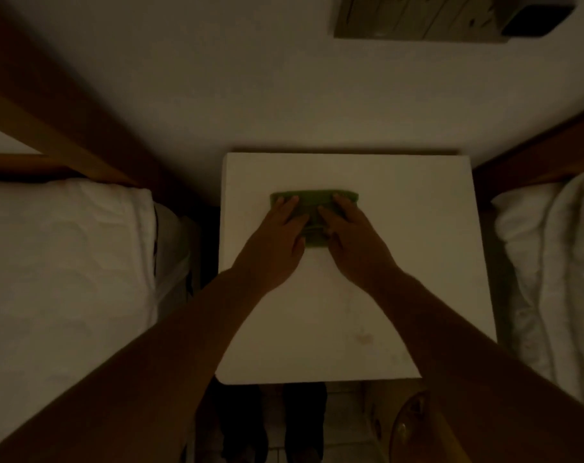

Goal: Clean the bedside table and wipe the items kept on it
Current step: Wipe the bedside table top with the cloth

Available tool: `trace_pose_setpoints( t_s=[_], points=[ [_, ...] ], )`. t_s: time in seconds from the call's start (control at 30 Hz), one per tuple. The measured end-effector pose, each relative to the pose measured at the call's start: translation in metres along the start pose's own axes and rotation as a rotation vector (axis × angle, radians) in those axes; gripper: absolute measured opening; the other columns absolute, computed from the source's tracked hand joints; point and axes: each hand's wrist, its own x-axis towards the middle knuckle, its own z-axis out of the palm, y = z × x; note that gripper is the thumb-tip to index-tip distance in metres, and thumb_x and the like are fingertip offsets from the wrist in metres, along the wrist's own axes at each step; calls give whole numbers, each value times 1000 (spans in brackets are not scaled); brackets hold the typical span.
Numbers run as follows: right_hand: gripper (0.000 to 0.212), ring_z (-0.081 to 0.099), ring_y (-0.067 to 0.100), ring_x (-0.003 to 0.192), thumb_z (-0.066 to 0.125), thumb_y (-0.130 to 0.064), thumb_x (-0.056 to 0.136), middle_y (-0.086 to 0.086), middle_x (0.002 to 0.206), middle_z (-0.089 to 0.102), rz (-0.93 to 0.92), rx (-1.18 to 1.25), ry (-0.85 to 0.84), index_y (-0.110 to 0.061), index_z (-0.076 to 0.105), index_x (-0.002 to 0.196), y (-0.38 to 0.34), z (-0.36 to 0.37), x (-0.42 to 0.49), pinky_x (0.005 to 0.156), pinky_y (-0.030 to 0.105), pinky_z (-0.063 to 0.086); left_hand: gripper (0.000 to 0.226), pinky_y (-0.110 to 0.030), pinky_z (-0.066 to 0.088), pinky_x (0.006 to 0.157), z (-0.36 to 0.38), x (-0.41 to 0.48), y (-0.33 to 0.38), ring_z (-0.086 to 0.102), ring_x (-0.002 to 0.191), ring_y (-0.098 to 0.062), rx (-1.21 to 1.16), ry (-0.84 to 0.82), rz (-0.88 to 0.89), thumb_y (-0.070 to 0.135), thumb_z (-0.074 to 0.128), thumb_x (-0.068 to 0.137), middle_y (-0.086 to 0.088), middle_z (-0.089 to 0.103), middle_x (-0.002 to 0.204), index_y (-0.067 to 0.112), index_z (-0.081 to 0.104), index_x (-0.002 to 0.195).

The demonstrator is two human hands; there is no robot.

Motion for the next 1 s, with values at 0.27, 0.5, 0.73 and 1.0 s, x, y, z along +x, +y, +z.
trace_pose_setpoints(
  t_s=[0.27,0.5,0.73,1.0],
  points=[
    [39,37,36,134,46,-14,97,17,149,34,-51,-74,-52,-10,50,136,26,-33,57,112,44,34,41,-37,18,116,-6,71,-2,21,144,-35,43,-49,-25,17,48,97,-17,27,156,9,49,138],
    [45,48,28,124,42,-29,98,11,141,42,-3,-42,-10,-17,41,141,17,-19,20,105,49,41,50,-44,18,120,6,31,24,15,145,-39,13,-69,-44,10,50,95,-19,23,156,8,41,143],
    [49,28,32,139,49,-9,93,12,153,28,94,51,-46,-18,45,140,4,-8,-89,112,41,32,55,-37,15,119,36,-70,66,12,146,-37,-113,-37,-78,0,56,90,-19,20,157,4,39,143],
    [60,22,36,144,58,-10,89,14,157,21,127,50,-111,-16,38,146,7,20,-215,108,44,40,55,-25,8,119,71,-181,102,-3,150,-19,-206,-117,-65,13,54,96,0,6,162,14,33,147]
  ],
)
